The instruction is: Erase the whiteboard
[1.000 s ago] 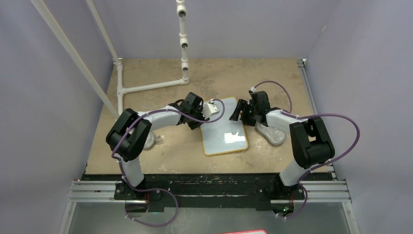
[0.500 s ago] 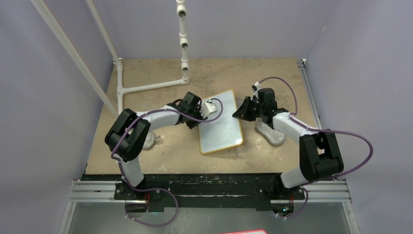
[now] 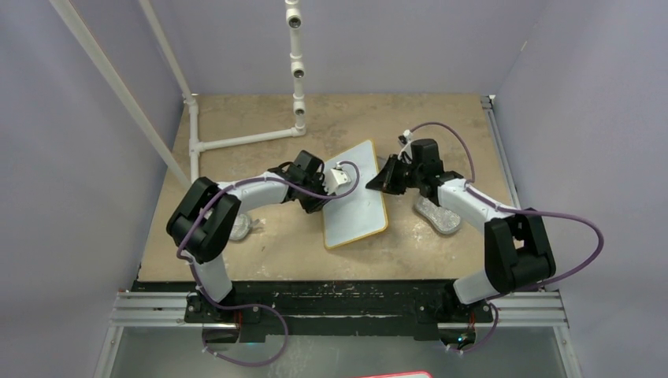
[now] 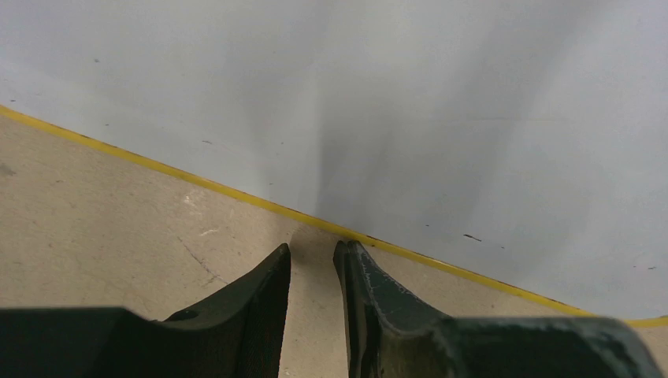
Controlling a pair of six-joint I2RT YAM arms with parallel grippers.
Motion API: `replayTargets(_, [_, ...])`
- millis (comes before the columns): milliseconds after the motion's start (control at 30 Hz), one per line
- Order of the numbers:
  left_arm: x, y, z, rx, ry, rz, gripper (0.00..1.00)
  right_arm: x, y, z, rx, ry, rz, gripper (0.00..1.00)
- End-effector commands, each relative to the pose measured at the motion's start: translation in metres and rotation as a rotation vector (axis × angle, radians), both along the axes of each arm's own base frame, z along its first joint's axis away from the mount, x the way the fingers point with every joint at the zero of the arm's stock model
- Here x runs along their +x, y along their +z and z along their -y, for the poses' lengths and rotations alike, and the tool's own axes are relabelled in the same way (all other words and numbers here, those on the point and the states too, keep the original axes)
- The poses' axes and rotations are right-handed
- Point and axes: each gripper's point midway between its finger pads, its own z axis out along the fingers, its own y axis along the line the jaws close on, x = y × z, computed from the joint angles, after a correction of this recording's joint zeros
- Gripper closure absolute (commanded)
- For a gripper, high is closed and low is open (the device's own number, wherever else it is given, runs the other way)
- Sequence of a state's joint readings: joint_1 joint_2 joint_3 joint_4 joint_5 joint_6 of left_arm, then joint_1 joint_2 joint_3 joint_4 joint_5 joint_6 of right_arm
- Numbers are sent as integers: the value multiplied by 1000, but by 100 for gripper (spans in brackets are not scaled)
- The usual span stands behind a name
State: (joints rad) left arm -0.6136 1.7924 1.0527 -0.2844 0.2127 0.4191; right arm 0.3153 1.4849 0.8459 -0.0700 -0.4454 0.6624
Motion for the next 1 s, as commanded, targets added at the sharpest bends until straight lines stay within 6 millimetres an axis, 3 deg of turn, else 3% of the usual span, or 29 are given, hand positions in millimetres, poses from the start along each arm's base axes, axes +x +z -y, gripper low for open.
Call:
replayTargets(0, [-25,-10,-8,-26,13,-152,66,10,34,-3,-30,6,76,100])
replayTargets(167, [10,36,-32,-112,131,-161,42,25,58,19,-244,-52,111,100])
replayTargets(267, [36,78,-57,-163,214,-89,36,28,71,20,-410,-56,129,100])
replayTargets(400, [49,114,-84,-205,298,-50,31,27,89,11,-608,-49,183,100])
replayTargets(700, [67,131,-145,-177,542,-98,31,11,114,-36,-901,38,309,100])
replayTargets(967, [74,133,-175,-161,666,-63,31,-9,94,-87,-1145,197,423,100])
